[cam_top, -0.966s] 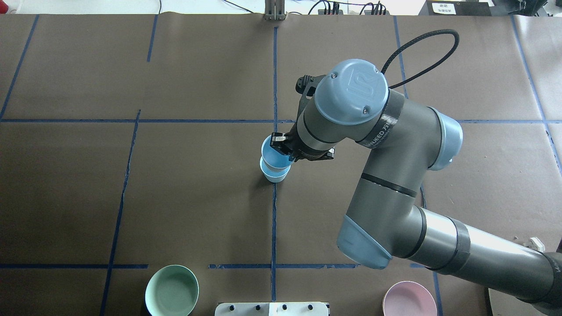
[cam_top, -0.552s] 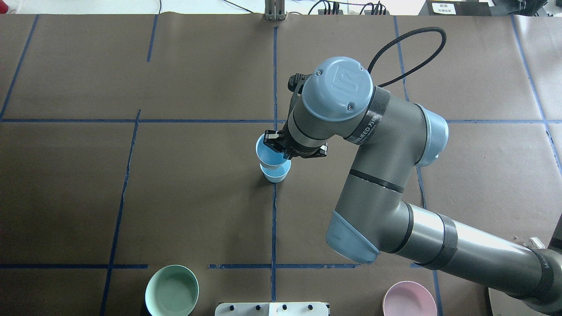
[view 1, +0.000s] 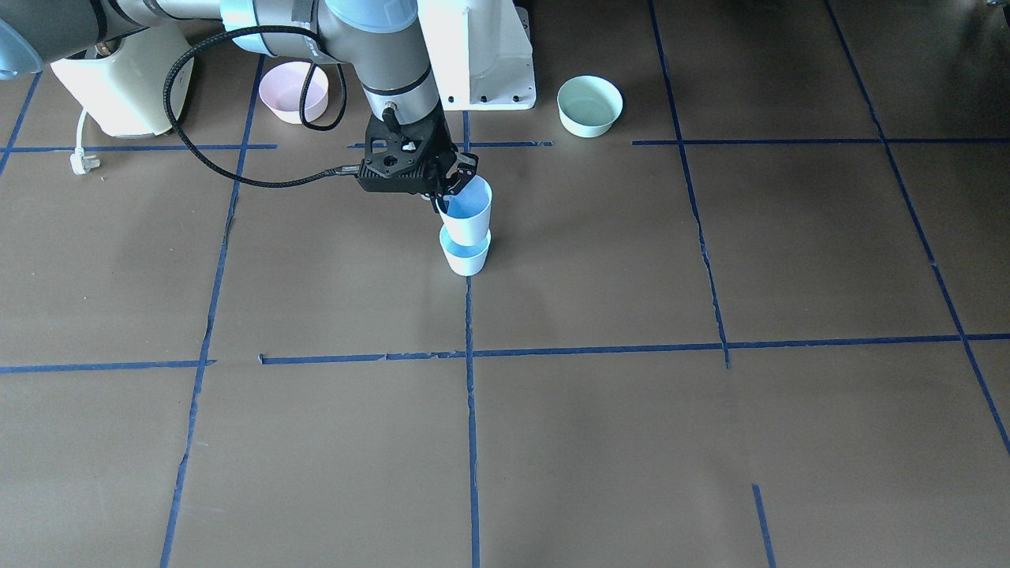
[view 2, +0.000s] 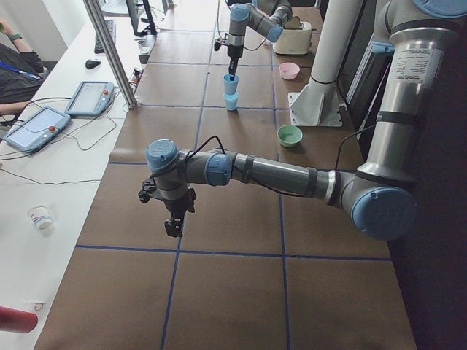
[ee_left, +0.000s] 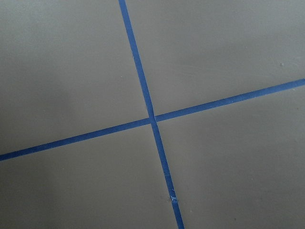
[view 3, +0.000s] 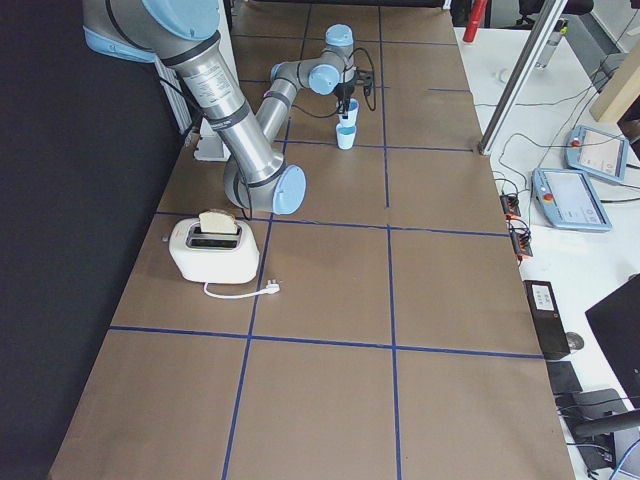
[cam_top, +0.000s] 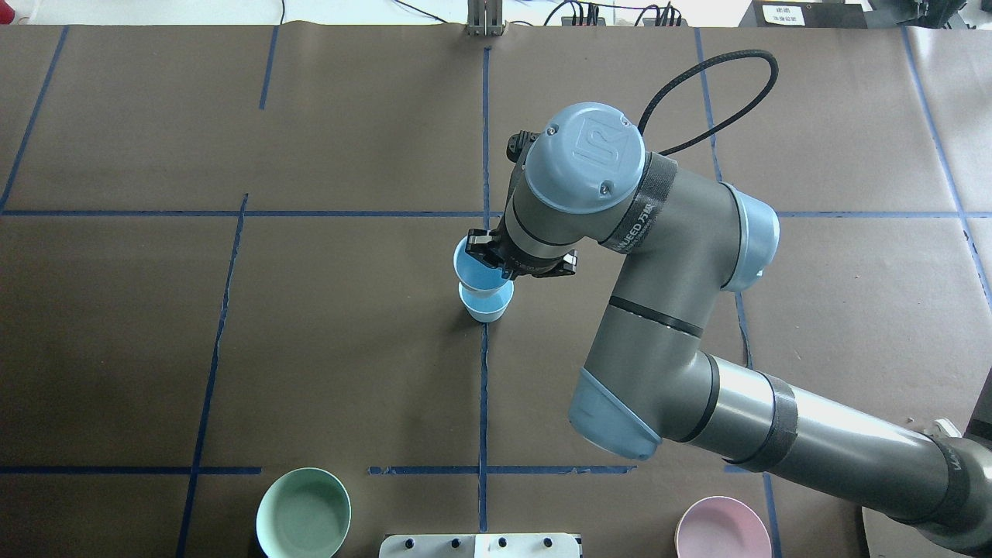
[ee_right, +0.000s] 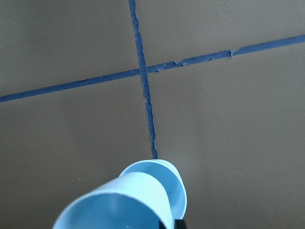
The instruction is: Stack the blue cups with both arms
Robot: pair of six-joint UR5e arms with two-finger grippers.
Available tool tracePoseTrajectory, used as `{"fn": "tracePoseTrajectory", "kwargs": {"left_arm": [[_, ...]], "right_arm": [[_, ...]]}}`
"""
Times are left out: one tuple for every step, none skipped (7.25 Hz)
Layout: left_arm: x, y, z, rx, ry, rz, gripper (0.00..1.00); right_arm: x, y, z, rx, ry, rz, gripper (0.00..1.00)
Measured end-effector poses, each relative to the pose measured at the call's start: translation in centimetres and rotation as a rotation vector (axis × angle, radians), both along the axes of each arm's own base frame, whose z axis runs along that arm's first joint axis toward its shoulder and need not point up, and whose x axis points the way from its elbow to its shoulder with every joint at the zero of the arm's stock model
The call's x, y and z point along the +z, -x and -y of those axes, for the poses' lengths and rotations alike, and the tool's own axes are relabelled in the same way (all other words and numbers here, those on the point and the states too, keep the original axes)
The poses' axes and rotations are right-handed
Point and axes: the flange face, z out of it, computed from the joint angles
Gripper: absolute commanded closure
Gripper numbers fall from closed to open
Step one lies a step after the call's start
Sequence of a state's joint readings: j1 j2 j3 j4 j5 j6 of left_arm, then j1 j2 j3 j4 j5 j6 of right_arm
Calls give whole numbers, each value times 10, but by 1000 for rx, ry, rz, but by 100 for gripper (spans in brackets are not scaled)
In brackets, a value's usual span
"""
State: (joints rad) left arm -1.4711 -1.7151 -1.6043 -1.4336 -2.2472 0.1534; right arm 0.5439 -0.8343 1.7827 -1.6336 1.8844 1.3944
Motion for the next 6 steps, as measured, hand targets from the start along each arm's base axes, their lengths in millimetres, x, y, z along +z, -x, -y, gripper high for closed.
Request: {"fn": "tracePoseTrajectory", "kwargs": {"left_arm": [[0,0,0,0,-1,0,0],[-1,0,0,-1,-2,0,0],[-1,0,1,-1,-2,0,0],[-1,1,1,-2,-2,0,0],[-1,2,0,-6,0,-4,0],[0,5,0,-12,6,-16,0]], "right_arm": [[0,0,0,1,0,0,0],[0,0,0,2,0,0,0],[-1,0,0,2,0,1,0],[-1,-2,1,3,0,3,0],[0,-10,3,6,0,2,0],[7,-29,7,7,-5,-16,0]]}}
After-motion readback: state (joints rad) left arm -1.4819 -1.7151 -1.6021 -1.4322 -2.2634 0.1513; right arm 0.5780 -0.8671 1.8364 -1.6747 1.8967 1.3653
